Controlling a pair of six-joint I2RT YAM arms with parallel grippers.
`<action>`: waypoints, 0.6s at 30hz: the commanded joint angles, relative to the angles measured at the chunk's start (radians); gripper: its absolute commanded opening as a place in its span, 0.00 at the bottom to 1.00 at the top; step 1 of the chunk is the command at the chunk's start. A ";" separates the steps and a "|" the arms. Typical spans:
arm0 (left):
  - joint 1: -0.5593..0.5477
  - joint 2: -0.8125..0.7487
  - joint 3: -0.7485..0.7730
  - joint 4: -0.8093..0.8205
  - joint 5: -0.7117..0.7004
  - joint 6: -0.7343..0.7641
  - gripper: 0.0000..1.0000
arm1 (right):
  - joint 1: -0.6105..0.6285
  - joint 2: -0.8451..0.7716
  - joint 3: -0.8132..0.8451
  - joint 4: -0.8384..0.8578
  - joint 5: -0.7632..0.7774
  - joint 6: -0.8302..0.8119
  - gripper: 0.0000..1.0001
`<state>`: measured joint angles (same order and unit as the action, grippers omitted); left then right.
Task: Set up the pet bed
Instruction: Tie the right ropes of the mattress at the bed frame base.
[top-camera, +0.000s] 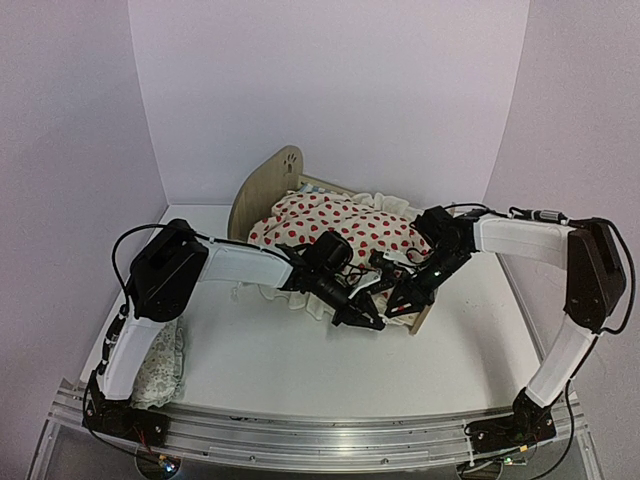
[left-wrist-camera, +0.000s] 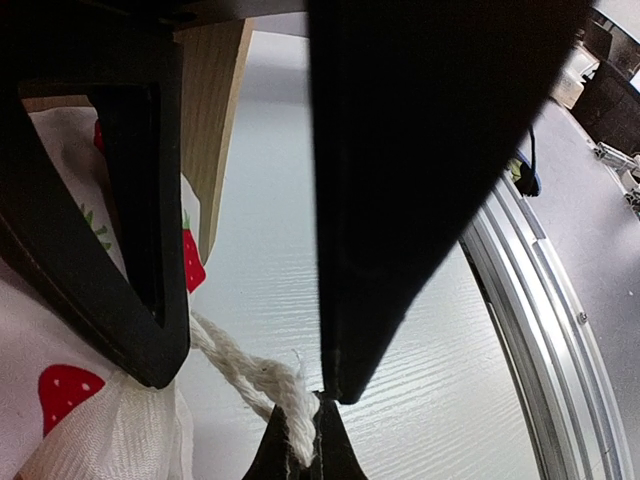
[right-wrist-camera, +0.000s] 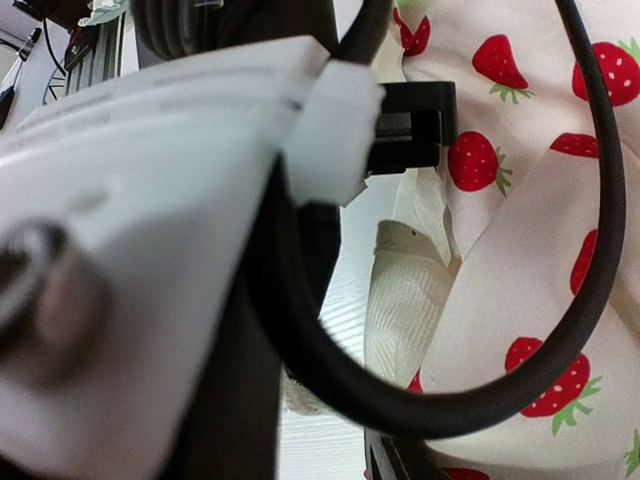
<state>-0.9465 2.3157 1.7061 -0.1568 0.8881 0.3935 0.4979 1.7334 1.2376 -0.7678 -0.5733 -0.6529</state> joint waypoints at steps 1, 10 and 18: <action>0.001 -0.032 0.012 0.052 0.028 -0.025 0.00 | 0.022 0.022 -0.041 -0.041 0.015 -0.025 0.37; 0.009 -0.029 0.015 0.058 0.017 -0.042 0.00 | 0.031 -0.026 -0.056 -0.039 -0.046 0.001 0.31; 0.035 -0.065 -0.072 0.252 0.082 -0.155 0.00 | 0.036 -0.025 -0.083 -0.020 0.006 -0.006 0.42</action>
<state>-0.9508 2.3157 1.6695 -0.0944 0.9216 0.3553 0.5068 1.7203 1.1855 -0.7022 -0.6014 -0.6395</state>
